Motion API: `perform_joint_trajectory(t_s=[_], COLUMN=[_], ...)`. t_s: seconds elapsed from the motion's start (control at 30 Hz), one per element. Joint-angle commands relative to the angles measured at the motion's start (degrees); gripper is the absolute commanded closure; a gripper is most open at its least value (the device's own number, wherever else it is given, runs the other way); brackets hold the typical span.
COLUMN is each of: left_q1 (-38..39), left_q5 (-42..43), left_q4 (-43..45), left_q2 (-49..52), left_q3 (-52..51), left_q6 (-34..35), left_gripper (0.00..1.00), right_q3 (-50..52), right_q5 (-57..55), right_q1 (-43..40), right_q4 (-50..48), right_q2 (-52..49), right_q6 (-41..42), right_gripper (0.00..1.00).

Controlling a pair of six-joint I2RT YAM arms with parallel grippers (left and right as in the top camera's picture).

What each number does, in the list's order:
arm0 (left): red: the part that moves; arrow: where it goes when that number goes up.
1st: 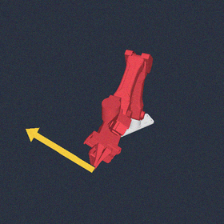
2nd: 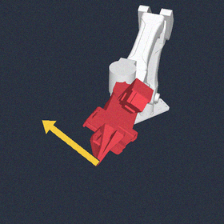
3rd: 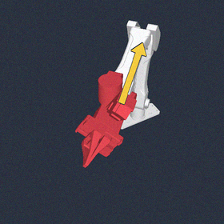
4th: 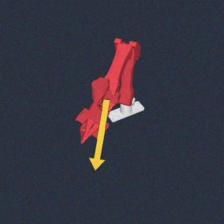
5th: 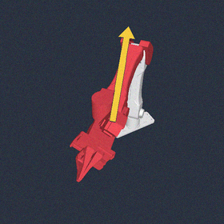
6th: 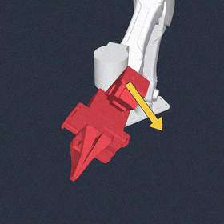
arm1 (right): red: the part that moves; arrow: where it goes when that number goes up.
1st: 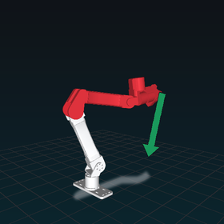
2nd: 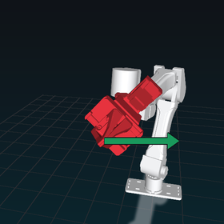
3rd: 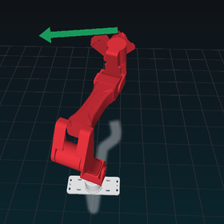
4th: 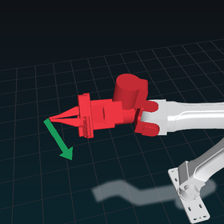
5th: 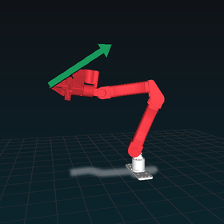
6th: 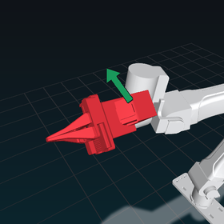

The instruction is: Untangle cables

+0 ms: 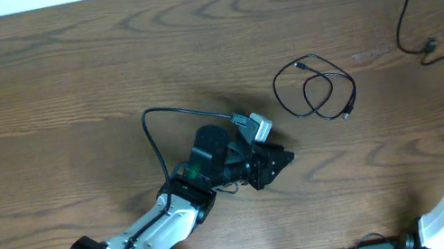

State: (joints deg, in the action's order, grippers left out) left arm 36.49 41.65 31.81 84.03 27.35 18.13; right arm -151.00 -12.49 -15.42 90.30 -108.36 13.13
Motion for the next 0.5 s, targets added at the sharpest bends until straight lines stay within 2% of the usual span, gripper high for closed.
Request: perform_joint_trajectory(t_s=[0.0,0.23,0.47], left_q1=[0.1,0.1,0.1], left_q5=[-0.2,-0.8,-1.1], left_q4=[0.0,0.0,0.0], left_q2=[0.2,0.2,0.2], left_q3=[0.6,0.6,0.6], left_q6=[-0.5,-1.8,-3.4], left_gripper=[0.66,0.66,0.66], right_q3=[0.0,0.0,0.0], right_q5=[-0.7,-7.9,-7.9], right_q1=[-3.5,-11.0,-20.3], right_q4=[-0.6,-1.7,-4.0], right_q2=[-4.5,-9.2,-9.3], right_q6=[1.9,5.7,5.9], right_gripper=[0.99,0.99,0.99])
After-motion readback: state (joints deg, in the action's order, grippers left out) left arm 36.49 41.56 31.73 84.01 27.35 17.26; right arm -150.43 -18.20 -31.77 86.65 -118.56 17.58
